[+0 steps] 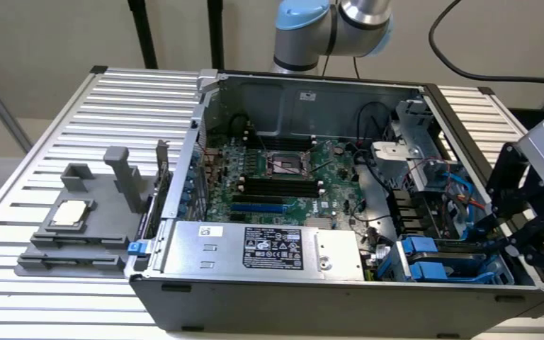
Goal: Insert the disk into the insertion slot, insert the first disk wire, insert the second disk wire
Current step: 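Insert the first disk wire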
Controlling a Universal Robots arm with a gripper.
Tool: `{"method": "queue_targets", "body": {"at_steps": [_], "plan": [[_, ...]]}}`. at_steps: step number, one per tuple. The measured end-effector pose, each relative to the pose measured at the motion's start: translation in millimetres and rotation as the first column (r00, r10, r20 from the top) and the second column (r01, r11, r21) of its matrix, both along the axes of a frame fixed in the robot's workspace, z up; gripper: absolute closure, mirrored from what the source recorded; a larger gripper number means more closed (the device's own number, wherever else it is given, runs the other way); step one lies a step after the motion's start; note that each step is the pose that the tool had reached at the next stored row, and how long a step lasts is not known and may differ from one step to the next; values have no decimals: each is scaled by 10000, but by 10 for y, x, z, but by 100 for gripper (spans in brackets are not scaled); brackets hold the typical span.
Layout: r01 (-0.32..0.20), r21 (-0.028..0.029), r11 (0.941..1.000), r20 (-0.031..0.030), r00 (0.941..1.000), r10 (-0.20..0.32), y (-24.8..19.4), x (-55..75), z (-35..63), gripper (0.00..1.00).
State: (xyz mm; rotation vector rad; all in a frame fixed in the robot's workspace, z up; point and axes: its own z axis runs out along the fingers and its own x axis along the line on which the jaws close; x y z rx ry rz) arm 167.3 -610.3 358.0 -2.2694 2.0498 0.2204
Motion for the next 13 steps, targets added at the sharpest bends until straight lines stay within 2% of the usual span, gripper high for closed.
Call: {"method": "queue_targets", "body": {"at_steps": [6, 13], "plan": [[-15, 348, 9994, 0, 10000, 15, -50, 21, -41, 66], [-139, 619, 9980, 3, 9999, 140, -73, 29, -94, 66]]}}
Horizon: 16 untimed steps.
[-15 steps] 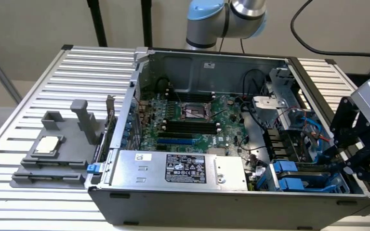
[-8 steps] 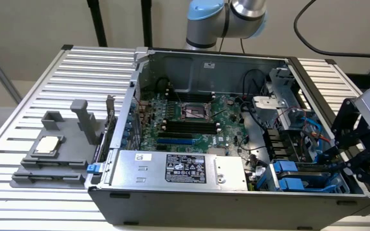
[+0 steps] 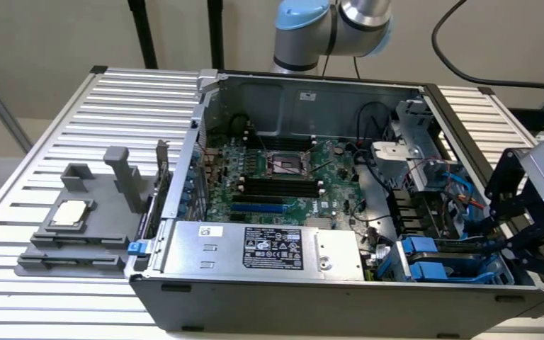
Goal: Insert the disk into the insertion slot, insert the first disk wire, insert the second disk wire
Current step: 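Insert the first disk wire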
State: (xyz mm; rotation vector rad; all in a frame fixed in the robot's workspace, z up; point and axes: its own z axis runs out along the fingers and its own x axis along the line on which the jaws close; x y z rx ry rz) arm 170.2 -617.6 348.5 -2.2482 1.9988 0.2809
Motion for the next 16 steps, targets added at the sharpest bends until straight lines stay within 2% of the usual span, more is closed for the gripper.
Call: {"method": "queue_targets", "body": {"at_steps": [11, 14, 16], "plan": [[-255, 529, 9983, 9, 9997, 255, -10, 43, -54, 66], [-317, 643, 9974, 28, 9995, 316, -17, 46, -63, 66], [-365, 672, 9971, 53, 9993, 362, -26, 48, -66, 66]]}}
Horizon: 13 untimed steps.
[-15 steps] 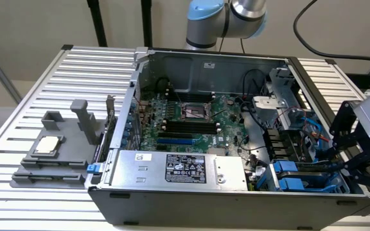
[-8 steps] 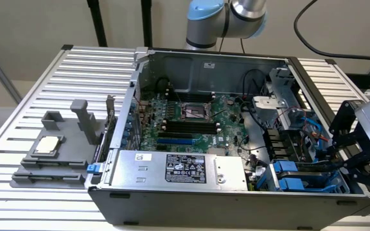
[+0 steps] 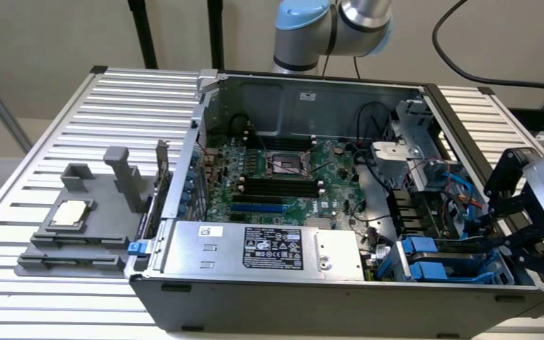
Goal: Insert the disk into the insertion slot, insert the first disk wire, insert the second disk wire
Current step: 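Insert the first disk wire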
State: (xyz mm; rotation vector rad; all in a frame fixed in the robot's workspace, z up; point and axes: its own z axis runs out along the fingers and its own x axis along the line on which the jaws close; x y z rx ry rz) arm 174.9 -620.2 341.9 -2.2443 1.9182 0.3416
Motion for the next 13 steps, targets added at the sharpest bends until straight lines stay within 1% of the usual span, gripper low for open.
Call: {"method": "queue_targets", "body": {"at_steps": [2, 4, 6, 8, 9, 10, 11, 12, 13], "plan": [[-37, 8, 10000, 44, 10000, 37, -10, -1, -1, 66], [-55, 24, 10000, 120, 9999, 55, -18, -1, -1, 66], [-67, 45, 10000, 225, 9997, 66, -22, -1, -1, 66], [-78, 72, 9999, 369, 9993, 75, -23, -1, -2, 66], [-85, 77, 9999, 434, 9990, 81, -24, -1, -3, 66], [-94, 79, 9999, 475, 9988, 90, -24, -1, -5, 66], [-106, 78, 9999, 498, 9987, 102, -24, 0, -5, 66], [-117, 78, 9999, 508, 9986, 112, -24, 0, -5, 69], [-123, 76, 9999, 513, 9986, 119, -24, -1, -5, 69]]}}
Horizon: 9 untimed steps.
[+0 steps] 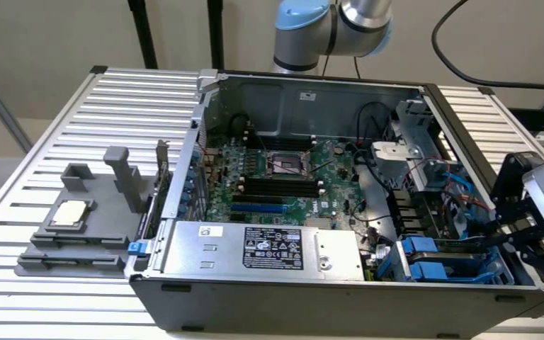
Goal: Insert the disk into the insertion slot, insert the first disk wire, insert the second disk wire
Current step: 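Insert the first disk wire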
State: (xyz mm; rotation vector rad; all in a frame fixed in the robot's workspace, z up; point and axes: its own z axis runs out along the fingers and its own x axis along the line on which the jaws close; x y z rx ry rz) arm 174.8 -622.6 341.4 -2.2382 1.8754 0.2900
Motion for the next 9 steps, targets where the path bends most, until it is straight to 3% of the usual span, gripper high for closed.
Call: {"method": "queue_targets", "body": {"at_steps": [3, 9], "plan": [[-20, 1, 10000, 6, 10000, 20, 0, -1, 0, 82], [-53, 0, 10000, 7, 10000, 53, 0, -5, -1, 84]]}}
